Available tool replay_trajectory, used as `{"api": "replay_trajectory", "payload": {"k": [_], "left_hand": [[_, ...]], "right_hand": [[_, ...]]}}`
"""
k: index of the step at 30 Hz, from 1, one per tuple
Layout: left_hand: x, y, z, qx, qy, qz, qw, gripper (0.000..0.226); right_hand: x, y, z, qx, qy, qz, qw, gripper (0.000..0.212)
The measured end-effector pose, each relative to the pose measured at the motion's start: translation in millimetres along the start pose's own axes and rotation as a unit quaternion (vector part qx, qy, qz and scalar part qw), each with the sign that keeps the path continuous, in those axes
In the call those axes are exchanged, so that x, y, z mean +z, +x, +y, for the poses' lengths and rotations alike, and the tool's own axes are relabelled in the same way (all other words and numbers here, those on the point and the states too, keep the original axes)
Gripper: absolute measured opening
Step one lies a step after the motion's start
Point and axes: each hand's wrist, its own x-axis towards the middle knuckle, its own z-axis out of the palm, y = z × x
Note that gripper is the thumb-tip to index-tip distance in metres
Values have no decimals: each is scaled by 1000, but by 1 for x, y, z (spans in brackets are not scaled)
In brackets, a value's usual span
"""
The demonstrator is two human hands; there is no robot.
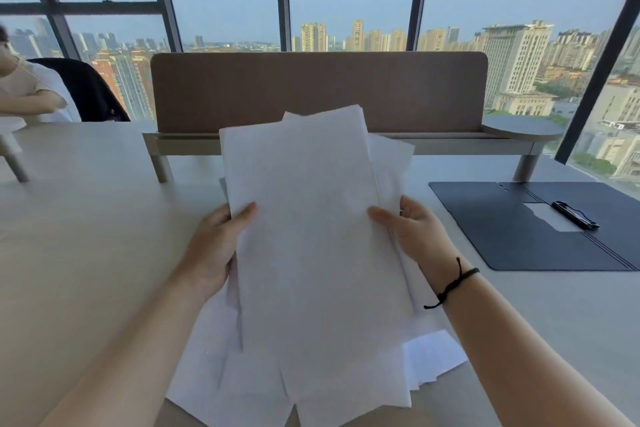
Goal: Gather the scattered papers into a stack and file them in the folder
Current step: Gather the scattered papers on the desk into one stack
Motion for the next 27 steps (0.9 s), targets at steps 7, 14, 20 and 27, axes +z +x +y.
{"api": "replay_trajectory", "payload": {"k": [7, 14, 20, 27], "left_hand": [[16, -2, 36, 111, -27, 7, 993, 80], [26, -24, 65, 202, 112, 34, 972, 18], [34, -31, 65, 240, 137, -13, 961, 14], [32, -25, 52, 159, 83, -45, 983, 31]], "right_hand": [[16, -17, -59, -132, 35, 36, 990, 16], [10, -33, -72, -162, 33, 17, 986, 16], [5, -40, -64, -147, -23, 29, 988, 18], [8, -39, -81, -164, 18, 41, 985, 25]]}}
